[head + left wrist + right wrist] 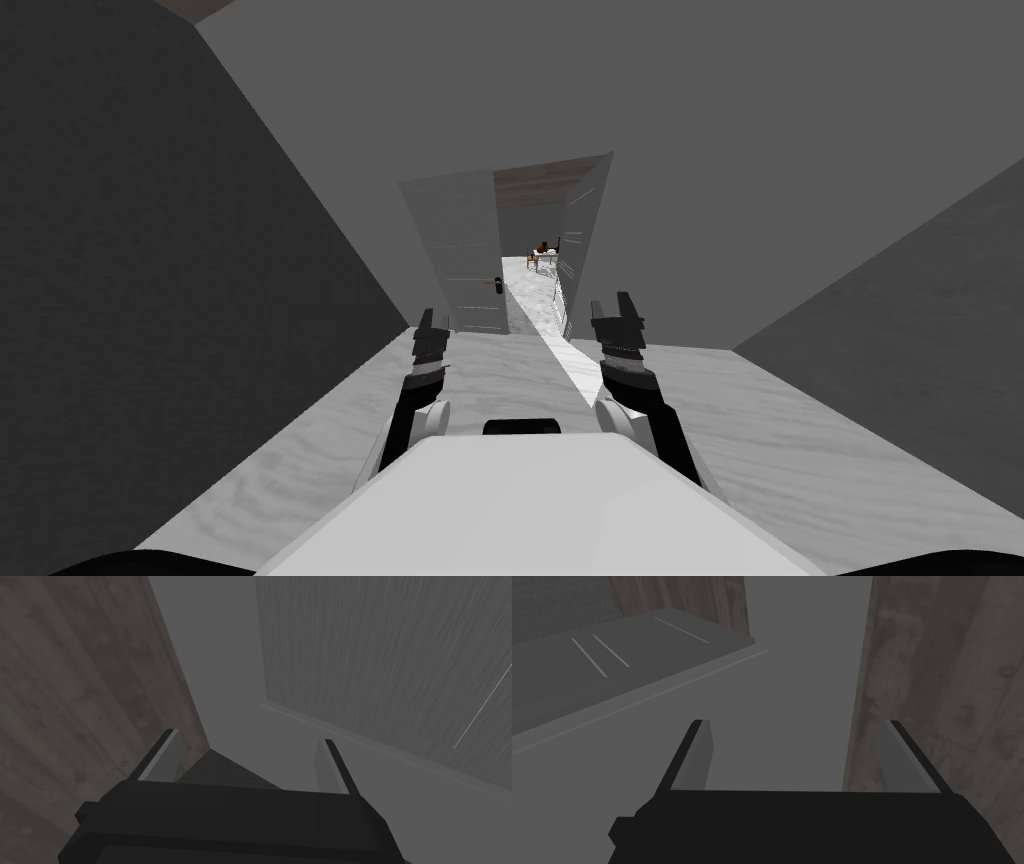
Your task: Push the door open
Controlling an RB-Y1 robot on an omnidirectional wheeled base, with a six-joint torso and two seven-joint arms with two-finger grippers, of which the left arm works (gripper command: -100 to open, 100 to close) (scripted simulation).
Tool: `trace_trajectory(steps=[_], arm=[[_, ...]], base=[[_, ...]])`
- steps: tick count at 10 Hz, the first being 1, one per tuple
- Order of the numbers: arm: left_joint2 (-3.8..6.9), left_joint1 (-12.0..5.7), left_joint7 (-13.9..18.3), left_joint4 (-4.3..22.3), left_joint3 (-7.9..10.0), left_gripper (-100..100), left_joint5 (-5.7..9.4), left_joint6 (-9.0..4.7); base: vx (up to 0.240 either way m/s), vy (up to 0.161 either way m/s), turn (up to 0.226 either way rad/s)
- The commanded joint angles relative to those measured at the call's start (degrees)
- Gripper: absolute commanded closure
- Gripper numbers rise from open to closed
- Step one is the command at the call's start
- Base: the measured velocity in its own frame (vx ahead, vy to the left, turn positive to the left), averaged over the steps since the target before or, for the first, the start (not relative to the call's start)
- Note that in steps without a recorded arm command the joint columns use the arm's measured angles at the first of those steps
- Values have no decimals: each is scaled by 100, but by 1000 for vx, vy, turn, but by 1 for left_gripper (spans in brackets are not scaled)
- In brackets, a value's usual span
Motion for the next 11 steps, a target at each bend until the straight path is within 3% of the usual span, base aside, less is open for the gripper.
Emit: trace_trajectory(steps=[1, 7, 11], arm=[[52, -145, -14, 231, 8, -100, 13, -9], [172, -565, -54, 901, 32, -100, 49, -37], [258, -966, -93, 1541, 54, -100, 84, -63]], base=[[67, 23, 12], [85, 18, 0], [90, 26, 2]])
